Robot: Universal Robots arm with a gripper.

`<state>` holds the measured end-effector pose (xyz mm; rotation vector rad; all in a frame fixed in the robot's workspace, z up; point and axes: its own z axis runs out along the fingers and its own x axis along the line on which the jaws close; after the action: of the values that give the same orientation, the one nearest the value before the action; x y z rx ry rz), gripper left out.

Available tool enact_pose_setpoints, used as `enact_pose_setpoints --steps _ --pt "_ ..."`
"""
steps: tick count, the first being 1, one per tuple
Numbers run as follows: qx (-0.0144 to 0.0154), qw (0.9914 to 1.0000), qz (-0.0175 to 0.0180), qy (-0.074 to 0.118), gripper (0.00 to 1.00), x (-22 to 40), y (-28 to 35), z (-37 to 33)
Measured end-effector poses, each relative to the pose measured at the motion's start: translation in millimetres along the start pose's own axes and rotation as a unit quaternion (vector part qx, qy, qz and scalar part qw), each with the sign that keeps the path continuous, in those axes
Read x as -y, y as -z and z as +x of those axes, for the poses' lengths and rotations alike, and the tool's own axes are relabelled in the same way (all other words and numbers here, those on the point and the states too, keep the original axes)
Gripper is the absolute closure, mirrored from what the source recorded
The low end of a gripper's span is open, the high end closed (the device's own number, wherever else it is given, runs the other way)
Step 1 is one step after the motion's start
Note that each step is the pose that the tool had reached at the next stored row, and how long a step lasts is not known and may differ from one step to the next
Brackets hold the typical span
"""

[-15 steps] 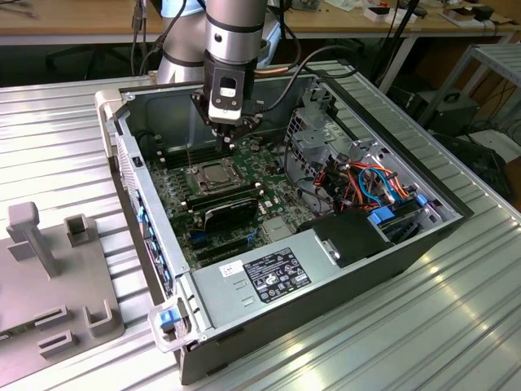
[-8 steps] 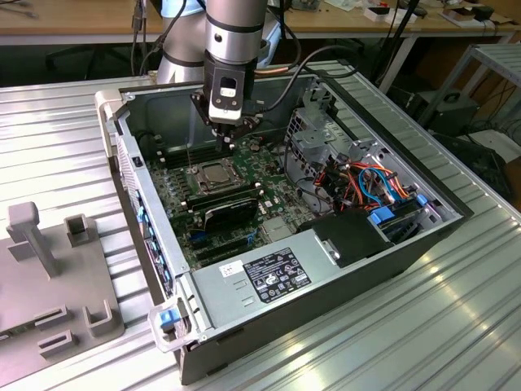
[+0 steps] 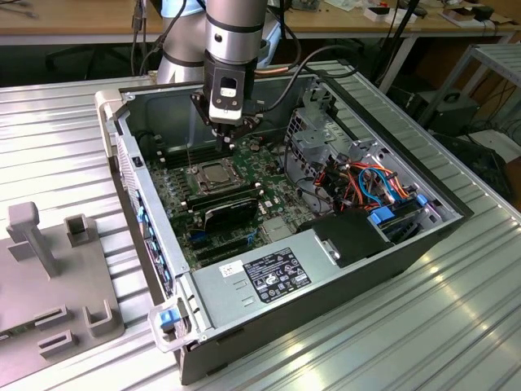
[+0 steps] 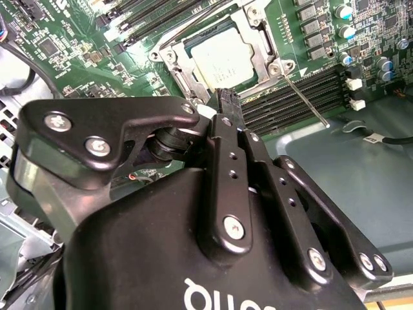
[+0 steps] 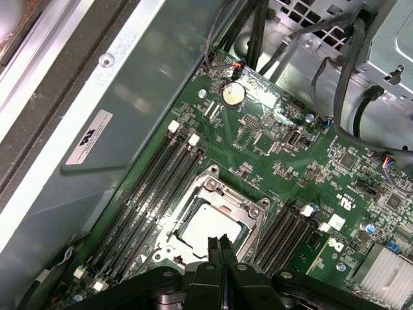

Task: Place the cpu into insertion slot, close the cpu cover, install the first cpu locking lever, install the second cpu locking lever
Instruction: 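Install the first cpu locking lever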

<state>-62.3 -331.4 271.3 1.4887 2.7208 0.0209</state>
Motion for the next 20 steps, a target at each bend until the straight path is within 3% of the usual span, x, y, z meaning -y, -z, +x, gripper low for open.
enact_pose_setpoints --steps 6,11,14,16,18,20 --pt "-0.0009 0.99999 -0.0006 0.003 0.89 0.0 0.0 0.0" --pt "-0.0021 0.99911 -0.0017 0.042 0.89 0.0 0.0 0.0" --pt "-0.0030 0.99760 -0.0024 0.069 0.89 0.0 0.0 0.0" --pt "-0.0036 0.99606 -0.0030 0.089 0.89 0.0 0.0 0.0" --pt "-0.0042 0.99418 -0.0035 0.108 0.89 0.0 0.0 0.0" --pt "-0.0049 0.99145 -0.0042 0.130 0.89 0.0 0.0 0.0"
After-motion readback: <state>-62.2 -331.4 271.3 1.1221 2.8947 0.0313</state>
